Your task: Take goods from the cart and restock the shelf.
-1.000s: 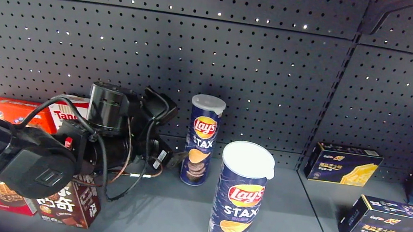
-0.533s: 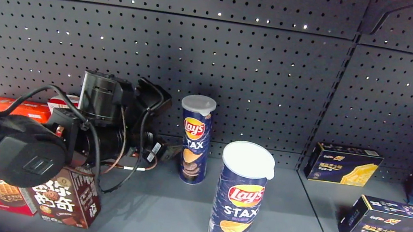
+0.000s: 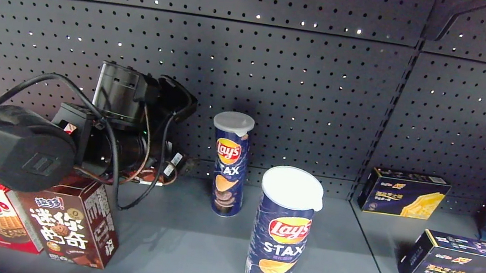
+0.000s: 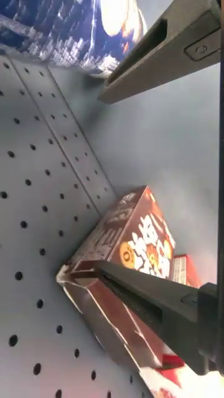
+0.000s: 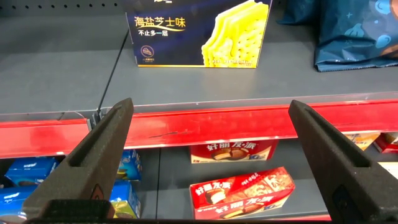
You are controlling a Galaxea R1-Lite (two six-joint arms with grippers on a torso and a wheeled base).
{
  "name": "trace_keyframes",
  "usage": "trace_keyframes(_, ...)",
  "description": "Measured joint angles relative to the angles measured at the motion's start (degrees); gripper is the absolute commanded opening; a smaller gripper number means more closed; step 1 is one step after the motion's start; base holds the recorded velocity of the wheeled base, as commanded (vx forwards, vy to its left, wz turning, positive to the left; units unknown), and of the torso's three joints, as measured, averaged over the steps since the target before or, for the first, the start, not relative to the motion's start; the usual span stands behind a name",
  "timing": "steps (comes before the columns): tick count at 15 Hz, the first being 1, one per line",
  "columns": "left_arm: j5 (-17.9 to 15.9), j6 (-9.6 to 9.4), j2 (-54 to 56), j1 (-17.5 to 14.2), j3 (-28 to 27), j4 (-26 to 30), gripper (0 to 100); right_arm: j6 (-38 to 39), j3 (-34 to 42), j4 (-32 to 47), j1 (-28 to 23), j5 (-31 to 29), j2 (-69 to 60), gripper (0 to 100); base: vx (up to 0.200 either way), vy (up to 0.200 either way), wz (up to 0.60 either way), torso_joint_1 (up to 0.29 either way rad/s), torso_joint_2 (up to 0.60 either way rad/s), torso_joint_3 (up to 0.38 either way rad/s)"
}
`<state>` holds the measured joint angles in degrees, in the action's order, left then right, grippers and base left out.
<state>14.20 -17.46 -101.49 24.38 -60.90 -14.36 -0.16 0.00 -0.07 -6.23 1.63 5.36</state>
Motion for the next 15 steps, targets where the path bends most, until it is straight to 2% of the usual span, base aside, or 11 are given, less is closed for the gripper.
trace_keyframes(2, 0.4, -1.15, -0.3, 0.43, -0.09, 1.85, 100, 0.0, 0.0, 0.0, 0.0, 0.0, 0.0, 100, 0.0, 0.0, 0.0, 0.0, 0.0, 0.0)
trace_keyframes(6, 2.29, -1.26, -2.4, 2.02, -0.34, 1.89, 100, 0.0, 0.0, 0.0, 0.0, 0.0, 0.0, 100, 0.0, 0.0, 0.0, 0.0, 0.0, 0.0)
trace_keyframes(8, 4.75, -1.18, -3.45, 2.38, -0.48, 1.91, 100, 0.0, 0.0, 0.0, 0.0, 0.0, 0.0, 100, 0.0, 0.0, 0.0, 0.0, 0.0, 0.0)
trace_keyframes(10, 5.96, -0.88, -4.38, 2.73, -0.52, 1.91, 100, 0.0, 0.0, 0.0, 0.0, 0.0, 0.0, 100, 0.0, 0.0, 0.0, 0.0, 0.0, 0.0)
trace_keyframes(13, 6.05, -0.09, -5.6, 3.45, -0.67, 1.85, 100, 0.0, 0.0, 0.02, 0.0, 0.02, 0.0, 100, 0.0, 0.0, 0.0, 0.0, 0.0, 0.0)
trace_keyframes(15, 6.02, 2.18, -6.45, 4.5, -0.76, 1.69, 100, 0.0, 0.0, 0.0, 0.0, 0.02, 0.0, 100, 0.0, 0.0, 0.0, 0.0, 0.0, 0.0)
